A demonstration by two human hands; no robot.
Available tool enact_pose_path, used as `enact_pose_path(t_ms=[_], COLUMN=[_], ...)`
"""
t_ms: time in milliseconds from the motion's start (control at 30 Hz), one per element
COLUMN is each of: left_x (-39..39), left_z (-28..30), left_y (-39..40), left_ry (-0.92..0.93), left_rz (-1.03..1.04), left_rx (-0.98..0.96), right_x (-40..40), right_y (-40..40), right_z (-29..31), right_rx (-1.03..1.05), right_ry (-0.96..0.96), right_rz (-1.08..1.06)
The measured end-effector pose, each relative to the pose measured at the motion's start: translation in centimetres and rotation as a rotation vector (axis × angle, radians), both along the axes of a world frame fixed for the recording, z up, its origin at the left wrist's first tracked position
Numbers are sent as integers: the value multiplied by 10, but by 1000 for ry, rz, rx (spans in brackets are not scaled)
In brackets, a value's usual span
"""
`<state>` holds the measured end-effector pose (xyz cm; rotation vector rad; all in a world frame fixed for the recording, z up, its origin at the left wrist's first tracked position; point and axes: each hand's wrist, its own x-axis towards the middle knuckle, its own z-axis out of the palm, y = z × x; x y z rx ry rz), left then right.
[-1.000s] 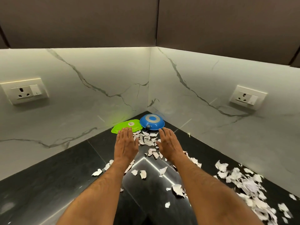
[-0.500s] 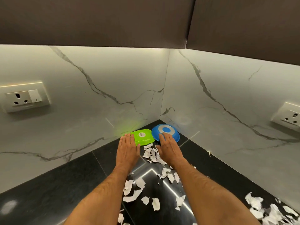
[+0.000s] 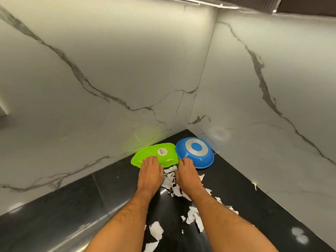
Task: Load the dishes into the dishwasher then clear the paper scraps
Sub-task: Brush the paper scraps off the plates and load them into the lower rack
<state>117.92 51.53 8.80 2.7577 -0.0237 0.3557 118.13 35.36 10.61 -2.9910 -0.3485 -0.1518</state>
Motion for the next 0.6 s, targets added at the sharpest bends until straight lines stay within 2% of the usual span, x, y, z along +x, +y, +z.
enact_pose_path(t_ms=[100, 300, 500, 600], left_x=[9, 11, 4, -1], left_z=[-4, -9, -12, -10], left_y=[-32, -68, -70, -67], left_ry=[40, 128, 185, 221], left_rz=[-104, -281, -288, -296], left_rx=[-62, -133, -129, -120], right_x=[9, 27, 45, 49], right_y=[-13, -27, -31, -28], right_z=[-9, -12, -14, -9], right_rx=[50, 548, 746, 735], right_ry=[17, 164, 244, 307], right_rz=[-125, -476, -683, -741])
